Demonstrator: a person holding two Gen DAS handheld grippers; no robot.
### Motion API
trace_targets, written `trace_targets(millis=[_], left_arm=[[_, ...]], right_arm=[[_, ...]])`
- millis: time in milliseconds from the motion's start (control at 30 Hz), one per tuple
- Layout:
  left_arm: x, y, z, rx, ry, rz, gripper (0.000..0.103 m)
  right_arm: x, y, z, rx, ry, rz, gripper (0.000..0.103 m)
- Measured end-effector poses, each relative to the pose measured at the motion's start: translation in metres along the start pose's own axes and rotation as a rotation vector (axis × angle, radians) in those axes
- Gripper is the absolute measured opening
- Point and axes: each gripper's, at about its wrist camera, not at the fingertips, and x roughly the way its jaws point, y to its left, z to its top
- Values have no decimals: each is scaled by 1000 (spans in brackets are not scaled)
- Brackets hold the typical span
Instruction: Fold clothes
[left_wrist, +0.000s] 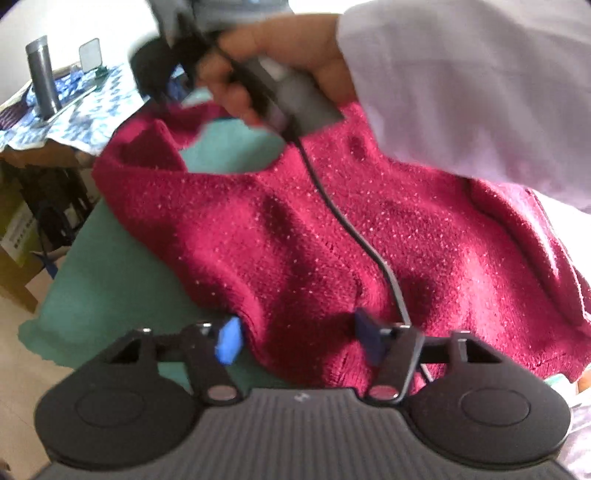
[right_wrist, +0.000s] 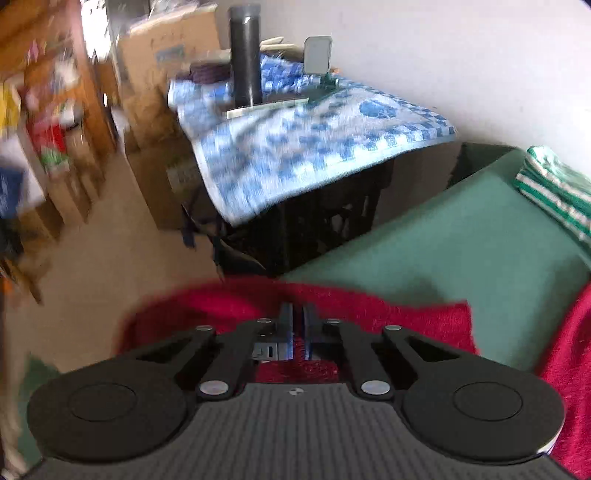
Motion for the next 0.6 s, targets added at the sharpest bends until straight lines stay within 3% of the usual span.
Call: trace_targets(millis=[33, 100, 133, 200, 267, 333, 367, 400, 433, 500, 567, 600], left_arm=[[-2, -2, 1, 13, -11, -6, 47], [-6, -7, 3, 39, -32, -17, 27], [-8, -9, 4, 52, -43, -22, 25], [-12, -13, 7, 78, -65, -33, 24], [-16, -18, 9, 104, -86, -45, 26], [-21, -25, 10, 141, -108, -66, 41], [-24, -32, 10, 176, -118, -90, 57], [-26, -38, 10, 204, -121, -111, 64], [-26, -43, 10, 223, -119, -128, 64], [-28, -52, 9, 263, -114, -162, 64], [-29, -50, 10, 264, -96, -165, 65], [-29, -47, 11, 258, -85, -163, 67]], right_arm=[[-16, -3, 8, 18, -59, 61, 5], [-49, -9, 25, 54, -177, 182, 5], [-70, -14, 29, 53, -241, 229, 5], [-117, -27, 29, 46, -365, 297, 6], [-164, -59, 9, 90, -432, 321, 6], [-210, -95, -16, 141, -457, 333, 14], [-226, -116, -34, 175, -425, 277, 20], [-242, -137, -53, 211, -386, 205, 43], [-259, -159, -76, 287, -366, 81, 52], [-285, -201, -124, 505, -304, -104, 41], [-301, -220, -159, 644, -238, -160, 39], [-301, -215, -166, 650, -211, -170, 39]])
